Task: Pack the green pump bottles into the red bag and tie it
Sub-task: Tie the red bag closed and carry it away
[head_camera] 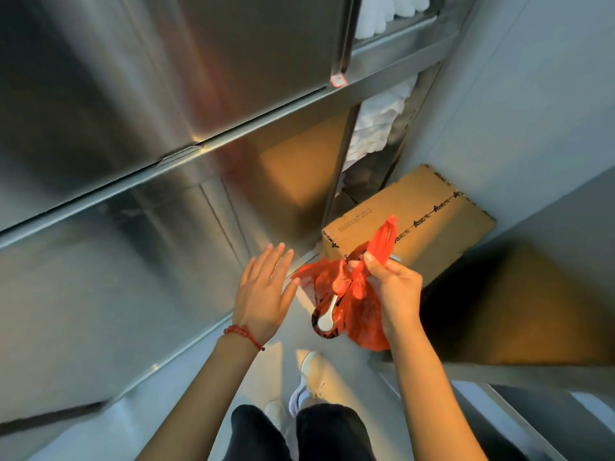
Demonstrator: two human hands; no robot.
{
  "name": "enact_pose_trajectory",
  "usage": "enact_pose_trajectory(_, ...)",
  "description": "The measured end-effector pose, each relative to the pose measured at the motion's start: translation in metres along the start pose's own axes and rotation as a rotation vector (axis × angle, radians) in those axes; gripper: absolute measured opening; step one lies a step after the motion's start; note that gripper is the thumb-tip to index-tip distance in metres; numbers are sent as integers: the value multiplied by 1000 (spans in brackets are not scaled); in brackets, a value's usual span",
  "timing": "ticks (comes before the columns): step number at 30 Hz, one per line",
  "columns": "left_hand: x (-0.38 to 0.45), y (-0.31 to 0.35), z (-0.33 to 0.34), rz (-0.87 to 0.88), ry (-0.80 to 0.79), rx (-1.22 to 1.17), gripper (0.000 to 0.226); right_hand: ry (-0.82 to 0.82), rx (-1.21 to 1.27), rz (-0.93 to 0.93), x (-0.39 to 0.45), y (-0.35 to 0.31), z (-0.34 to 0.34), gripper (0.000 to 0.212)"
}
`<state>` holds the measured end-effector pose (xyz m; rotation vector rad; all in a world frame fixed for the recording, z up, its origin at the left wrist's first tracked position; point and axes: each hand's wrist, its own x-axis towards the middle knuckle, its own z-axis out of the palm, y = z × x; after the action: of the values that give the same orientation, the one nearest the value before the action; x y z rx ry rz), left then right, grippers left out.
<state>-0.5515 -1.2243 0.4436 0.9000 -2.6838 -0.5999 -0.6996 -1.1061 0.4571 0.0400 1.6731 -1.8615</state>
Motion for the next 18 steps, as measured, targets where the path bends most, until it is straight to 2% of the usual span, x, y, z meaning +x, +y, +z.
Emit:
enact_pose_trajectory(11, -108, -15, -34, -394, 105, 107, 45, -311, -226, 74, -53, 28, 42, 14)
enact_pose_trajectory(13, -127, -12, -35, -500, 134, 116, 45, -389, -282, 72, -60, 33, 47, 16)
enact_pose_trajectory(16, -152, -4, -36, -631, 166, 117, 64, -543, -292, 95, -72, 41, 58, 20)
enact_pose_trajectory(18, -169, 2, -35, -729, 211, 100, 61, -653, -275, 141, -81, 45, 65, 21)
